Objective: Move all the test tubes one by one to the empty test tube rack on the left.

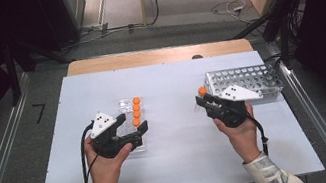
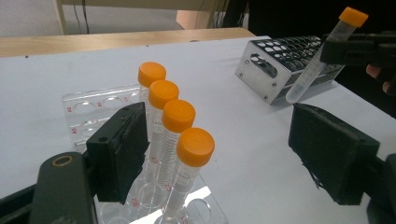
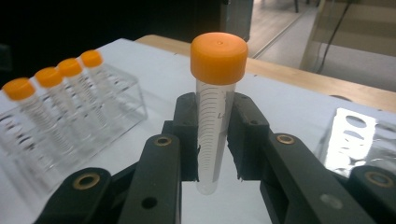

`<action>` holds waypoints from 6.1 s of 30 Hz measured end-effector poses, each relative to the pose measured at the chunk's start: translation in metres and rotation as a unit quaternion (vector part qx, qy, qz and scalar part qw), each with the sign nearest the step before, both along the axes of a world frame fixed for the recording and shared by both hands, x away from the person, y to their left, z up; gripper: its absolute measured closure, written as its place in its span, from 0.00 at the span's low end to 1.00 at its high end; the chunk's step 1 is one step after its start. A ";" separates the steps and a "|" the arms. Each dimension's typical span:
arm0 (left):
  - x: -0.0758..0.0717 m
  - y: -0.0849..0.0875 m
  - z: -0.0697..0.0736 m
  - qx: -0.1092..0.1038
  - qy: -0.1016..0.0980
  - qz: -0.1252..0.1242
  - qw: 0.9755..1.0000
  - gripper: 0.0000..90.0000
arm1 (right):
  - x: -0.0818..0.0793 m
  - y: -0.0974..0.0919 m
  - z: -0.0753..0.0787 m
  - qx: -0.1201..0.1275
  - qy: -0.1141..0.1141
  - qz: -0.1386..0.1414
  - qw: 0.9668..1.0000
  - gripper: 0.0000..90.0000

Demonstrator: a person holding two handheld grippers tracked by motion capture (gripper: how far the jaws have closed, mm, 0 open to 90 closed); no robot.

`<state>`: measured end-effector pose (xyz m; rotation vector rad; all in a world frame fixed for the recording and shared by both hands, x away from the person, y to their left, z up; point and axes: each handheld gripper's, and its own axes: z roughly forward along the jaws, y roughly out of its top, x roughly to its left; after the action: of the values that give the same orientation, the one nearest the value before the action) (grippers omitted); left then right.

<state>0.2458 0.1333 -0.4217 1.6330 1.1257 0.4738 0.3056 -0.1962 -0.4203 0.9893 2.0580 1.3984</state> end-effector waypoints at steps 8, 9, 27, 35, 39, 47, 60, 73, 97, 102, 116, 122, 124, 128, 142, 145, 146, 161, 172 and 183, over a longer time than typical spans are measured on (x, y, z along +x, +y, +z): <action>-0.003 -0.003 0.003 0.002 -0.005 -0.004 1.000 0.23 | -0.017 0.013 -0.010 -0.010 0.008 0.033 0.999 0.80; -0.003 -0.004 0.003 0.003 -0.005 -0.005 1.000 0.23 | -0.019 0.015 -0.011 -0.011 0.012 0.037 0.999 0.80; -0.015 -0.024 0.006 0.024 -0.030 -0.038 0.999 0.39 | -0.042 0.056 -0.030 -0.034 0.027 0.109 0.993 0.80; -0.021 -0.041 0.003 0.027 -0.043 -0.083 0.995 0.55 | -0.049 0.071 -0.033 -0.039 0.027 0.133 0.990 0.80; -0.023 -0.048 0.000 0.029 -0.041 -0.101 0.994 0.63 | -0.052 0.076 -0.034 -0.038 0.028 0.140 0.989 0.80; -0.023 -0.056 -0.006 0.037 -0.037 -0.111 0.992 0.71 | -0.055 0.080 -0.034 -0.038 0.029 0.148 0.988 0.80; -0.022 -0.053 -0.007 0.036 -0.041 -0.113 0.992 0.78 | -0.057 0.081 -0.033 -0.033 0.030 0.153 0.987 0.72; -0.021 -0.023 0.013 0.003 -0.048 -0.090 0.995 0.79 | -0.056 0.073 -0.030 -0.016 0.028 0.148 0.988 0.31; -0.022 0.012 0.031 0.014 -0.071 -0.031 0.997 0.79 | -0.053 0.069 -0.034 -0.019 0.037 0.138 0.990 0.28; -0.021 0.012 0.029 0.034 -0.074 -0.017 0.997 0.79 | -0.053 0.068 -0.033 -0.019 0.037 0.137 0.990 0.28; -0.015 0.002 0.006 0.058 -0.051 -0.007 0.997 0.79 | -0.052 0.068 -0.034 -0.019 0.039 0.139 0.989 0.28; -0.016 0.000 0.001 0.064 -0.045 -0.002 0.997 0.78 | -0.053 0.068 -0.035 -0.021 0.039 0.140 0.989 0.28; -0.017 0.000 0.000 0.068 -0.042 -0.002 0.997 0.78 | -0.053 0.068 -0.035 -0.021 0.040 0.140 0.989 0.28; -0.017 0.000 -0.002 0.067 -0.038 0.000 0.997 0.78 | -0.053 0.068 -0.035 -0.021 0.039 0.140 0.989 0.28; -0.020 0.000 -0.001 0.054 -0.044 -0.005 0.998 0.65 | -0.053 0.069 -0.035 -0.021 0.039 0.141 0.989 0.28; -0.021 0.000 0.000 0.051 -0.043 -0.006 0.998 0.61 | -0.053 0.068 -0.035 -0.021 0.039 0.140 0.989 0.28; -0.021 -0.001 0.000 0.049 -0.043 -0.005 0.998 0.59 | -0.053 0.068 -0.035 -0.021 0.039 0.139 0.989 0.28; -0.025 0.001 0.002 0.039 -0.045 -0.003 0.998 0.43 | -0.052 0.067 -0.035 -0.021 0.039 0.137 0.990 0.28; -0.025 0.005 0.002 0.018 -0.037 0.005 0.999 0.31 | -0.051 0.065 -0.035 -0.021 0.041 0.131 0.990 0.28; -0.026 0.013 -0.001 0.016 -0.033 0.016 0.999 0.26 | -0.047 0.057 -0.034 -0.020 0.041 0.116 0.992 0.28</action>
<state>0.2197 0.1458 -0.4222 1.6172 1.1020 0.5647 0.2589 -0.1387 -0.4544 0.8241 2.3134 1.4431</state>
